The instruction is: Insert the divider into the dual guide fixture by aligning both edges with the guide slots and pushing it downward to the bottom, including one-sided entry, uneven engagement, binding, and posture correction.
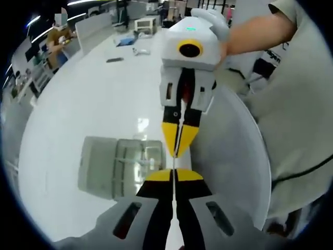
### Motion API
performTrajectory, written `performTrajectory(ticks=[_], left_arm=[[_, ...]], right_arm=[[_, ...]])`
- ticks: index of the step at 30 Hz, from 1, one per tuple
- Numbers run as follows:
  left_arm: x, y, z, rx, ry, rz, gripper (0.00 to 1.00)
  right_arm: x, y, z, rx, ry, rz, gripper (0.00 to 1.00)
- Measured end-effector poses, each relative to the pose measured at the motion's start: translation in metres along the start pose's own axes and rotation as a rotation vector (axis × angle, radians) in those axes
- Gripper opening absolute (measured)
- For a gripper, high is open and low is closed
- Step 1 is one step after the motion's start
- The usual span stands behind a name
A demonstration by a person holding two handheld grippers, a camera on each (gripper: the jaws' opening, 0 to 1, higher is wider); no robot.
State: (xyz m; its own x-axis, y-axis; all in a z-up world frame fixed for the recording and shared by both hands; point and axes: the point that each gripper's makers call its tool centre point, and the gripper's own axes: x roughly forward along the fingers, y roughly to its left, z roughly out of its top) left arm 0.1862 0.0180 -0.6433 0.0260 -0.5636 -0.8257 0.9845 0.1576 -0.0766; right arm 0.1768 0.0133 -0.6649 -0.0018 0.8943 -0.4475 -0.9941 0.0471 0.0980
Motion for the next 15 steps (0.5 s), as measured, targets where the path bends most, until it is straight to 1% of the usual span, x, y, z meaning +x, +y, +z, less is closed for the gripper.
performTrajectory(ticks=[6, 9, 11, 13, 14, 15], left_arm=[[0.000, -0.001, -0.002, -0.022, 0.015, -0.007, 0.00], [0.000, -0.001, -0.003, 0.000, 0.024, -0.011, 0.00], [0.000, 0.001, -0.004, 0.001, 0.029, -0.007, 0.00], [-0.002, 0.005, -0.006, 0.002, 0.046, 0.004, 0.00], [-0.002, 0.007, -0.009, 0.002, 0.062, 0.005, 0.00], [-0.002, 0.008, -0.011, 0.006, 0.065, 0.007, 0.00]], right_arm=[[0.002, 0.001, 0.000, 0.002, 0.002, 0.006, 0.00], [0.003, 0.001, 0.000, 0.000, 0.006, 0.009, 0.00], [0.002, -0.003, 0.002, 0.038, -0.001, -0.003, 0.00], [0.001, -0.007, 0.002, 0.043, 0.003, -0.017, 0.00], [0.000, -0.007, 0.001, 0.038, 0.005, -0.016, 0.01], [0.000, -0.006, 0.001, 0.029, 0.003, -0.009, 0.02]])
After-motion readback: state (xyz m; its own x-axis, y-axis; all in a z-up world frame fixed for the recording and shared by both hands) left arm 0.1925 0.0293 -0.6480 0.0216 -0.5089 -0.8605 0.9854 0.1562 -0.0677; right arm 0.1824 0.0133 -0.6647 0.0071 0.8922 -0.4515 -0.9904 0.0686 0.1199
